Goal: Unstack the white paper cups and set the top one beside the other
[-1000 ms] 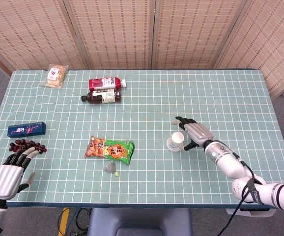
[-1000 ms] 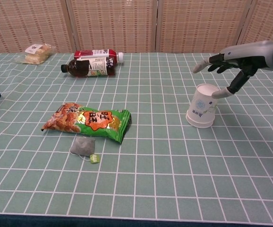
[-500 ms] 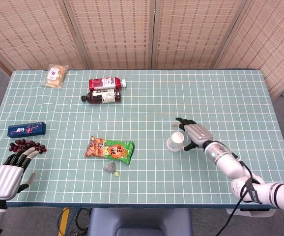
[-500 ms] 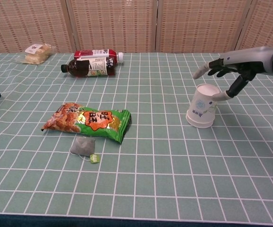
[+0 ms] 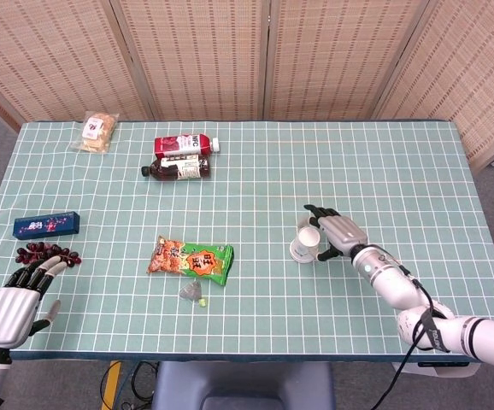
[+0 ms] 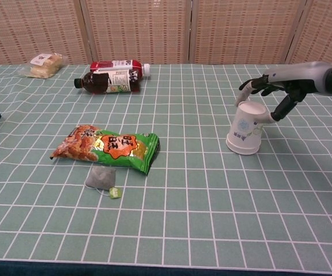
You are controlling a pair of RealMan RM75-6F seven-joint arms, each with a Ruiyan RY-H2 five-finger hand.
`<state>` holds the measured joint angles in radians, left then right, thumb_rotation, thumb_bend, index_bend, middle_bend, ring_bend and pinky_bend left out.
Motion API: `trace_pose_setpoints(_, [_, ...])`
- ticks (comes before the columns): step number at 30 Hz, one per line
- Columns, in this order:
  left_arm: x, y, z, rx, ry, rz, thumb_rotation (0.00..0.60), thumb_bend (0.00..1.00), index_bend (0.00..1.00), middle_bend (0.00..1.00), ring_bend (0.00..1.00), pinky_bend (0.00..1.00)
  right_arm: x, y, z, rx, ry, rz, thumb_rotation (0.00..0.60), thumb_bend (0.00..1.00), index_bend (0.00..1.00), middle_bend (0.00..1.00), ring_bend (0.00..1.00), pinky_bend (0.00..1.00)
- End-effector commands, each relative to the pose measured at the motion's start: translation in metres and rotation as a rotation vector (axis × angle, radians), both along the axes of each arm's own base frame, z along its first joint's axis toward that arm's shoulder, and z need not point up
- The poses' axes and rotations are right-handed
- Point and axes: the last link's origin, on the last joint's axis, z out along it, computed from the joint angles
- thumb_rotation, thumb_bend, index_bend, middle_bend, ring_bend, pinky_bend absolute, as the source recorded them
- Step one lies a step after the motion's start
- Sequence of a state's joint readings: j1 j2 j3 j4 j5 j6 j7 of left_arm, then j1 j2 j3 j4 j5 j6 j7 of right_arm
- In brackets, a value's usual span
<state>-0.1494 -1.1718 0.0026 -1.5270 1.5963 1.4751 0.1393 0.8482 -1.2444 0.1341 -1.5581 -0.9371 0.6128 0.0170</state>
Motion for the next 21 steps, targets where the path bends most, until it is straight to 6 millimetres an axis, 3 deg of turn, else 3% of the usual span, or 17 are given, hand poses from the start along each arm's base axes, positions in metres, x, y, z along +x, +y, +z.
trace_pose_setpoints(1, [0.000, 0.000, 0.000, 0.000, 0.001, 0.001, 0.600, 0.40, 0.21, 0.17, 0.14, 0.20, 0.000, -0.001, -0.001, -0.012, -0.002, 0.001, 0.600, 0.39, 0.30, 0.00, 0.00, 0.00])
trace_pose_setpoints(21, [-0.001, 0.001, -0.003, -0.005, 0.015, 0.003, 0.600, 0.40, 0.21, 0.17, 0.14, 0.20, 0.020, 0.009, 0.028, -0.066, -0.044, 0.048, 0.600, 0.41, 0.32, 0.00, 0.00, 0.00])
